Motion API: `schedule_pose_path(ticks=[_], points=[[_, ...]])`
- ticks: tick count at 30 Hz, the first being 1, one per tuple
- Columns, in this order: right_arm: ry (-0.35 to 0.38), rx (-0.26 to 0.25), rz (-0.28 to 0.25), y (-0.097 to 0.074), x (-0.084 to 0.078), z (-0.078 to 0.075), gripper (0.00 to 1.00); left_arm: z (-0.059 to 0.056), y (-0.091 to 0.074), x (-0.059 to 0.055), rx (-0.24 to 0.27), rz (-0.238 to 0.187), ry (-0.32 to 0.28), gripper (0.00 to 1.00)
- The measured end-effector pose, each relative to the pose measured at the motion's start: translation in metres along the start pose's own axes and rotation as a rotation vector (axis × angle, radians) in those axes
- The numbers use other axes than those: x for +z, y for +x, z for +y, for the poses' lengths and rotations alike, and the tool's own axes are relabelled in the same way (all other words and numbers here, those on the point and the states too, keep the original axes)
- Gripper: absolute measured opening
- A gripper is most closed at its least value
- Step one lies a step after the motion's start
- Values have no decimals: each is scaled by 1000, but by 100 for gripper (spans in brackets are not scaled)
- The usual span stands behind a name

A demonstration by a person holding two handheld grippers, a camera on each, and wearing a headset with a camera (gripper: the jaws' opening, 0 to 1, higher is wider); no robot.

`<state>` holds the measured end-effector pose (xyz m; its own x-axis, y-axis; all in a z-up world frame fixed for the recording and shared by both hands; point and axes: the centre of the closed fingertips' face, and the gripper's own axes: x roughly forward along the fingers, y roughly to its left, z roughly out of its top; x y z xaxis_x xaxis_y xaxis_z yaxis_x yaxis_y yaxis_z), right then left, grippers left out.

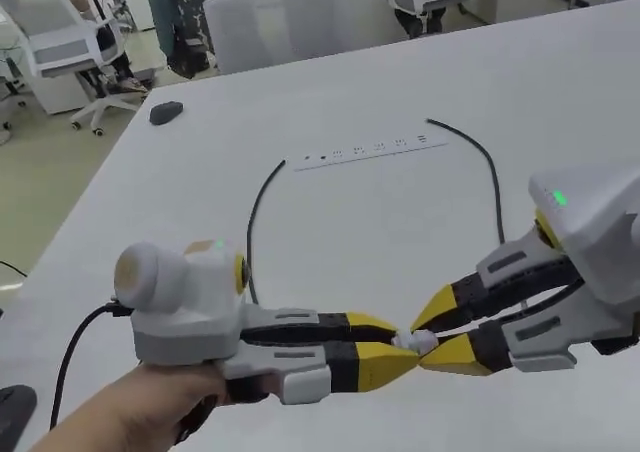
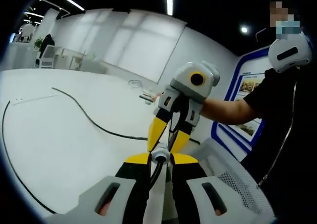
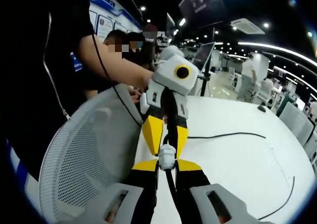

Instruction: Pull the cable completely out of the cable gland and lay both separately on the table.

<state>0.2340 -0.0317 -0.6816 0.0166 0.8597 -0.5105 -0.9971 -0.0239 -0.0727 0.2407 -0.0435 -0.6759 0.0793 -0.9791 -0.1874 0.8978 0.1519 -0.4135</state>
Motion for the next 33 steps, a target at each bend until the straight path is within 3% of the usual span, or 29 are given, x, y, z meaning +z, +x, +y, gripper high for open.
schedule_pose_path(ticks=[5,7,8,10,17,21,23,24,26,27,30,31,33], points=[[47,14,-16,-3,2,1,8,-2,1,3,-13,-6,9,14],[161,47,-31,-6,3,4,9,-5,2,4,-24,-6,48,14],[224,83,-53,-8,5,6,9,-7,2,5,-34,-8,133,14],[296,101,-67,-9,3,4,9,-8,4,4,-25,-4,176,14],[425,154,-114,-13,0,3,8,-9,7,5,-28,10,195,14],[331,115,-100,-11,-2,2,7,-6,7,3,-18,24,209,14],[231,63,-69,-8,-3,-1,7,0,7,1,1,23,161,14],[215,51,-55,-7,-4,-1,7,2,7,1,4,25,156,13],[163,26,-37,-6,-4,-1,6,3,6,-1,10,35,47,13],[118,-1,-32,-5,-2,-3,6,6,5,1,8,24,61,13],[-11,-66,5,-5,-1,-5,6,9,3,1,14,0,-31,13],[-45,-87,23,-5,-2,-6,6,11,3,1,18,-3,-30,13],[-114,-114,56,-4,-3,-7,6,13,3,0,30,-1,-81,13]])
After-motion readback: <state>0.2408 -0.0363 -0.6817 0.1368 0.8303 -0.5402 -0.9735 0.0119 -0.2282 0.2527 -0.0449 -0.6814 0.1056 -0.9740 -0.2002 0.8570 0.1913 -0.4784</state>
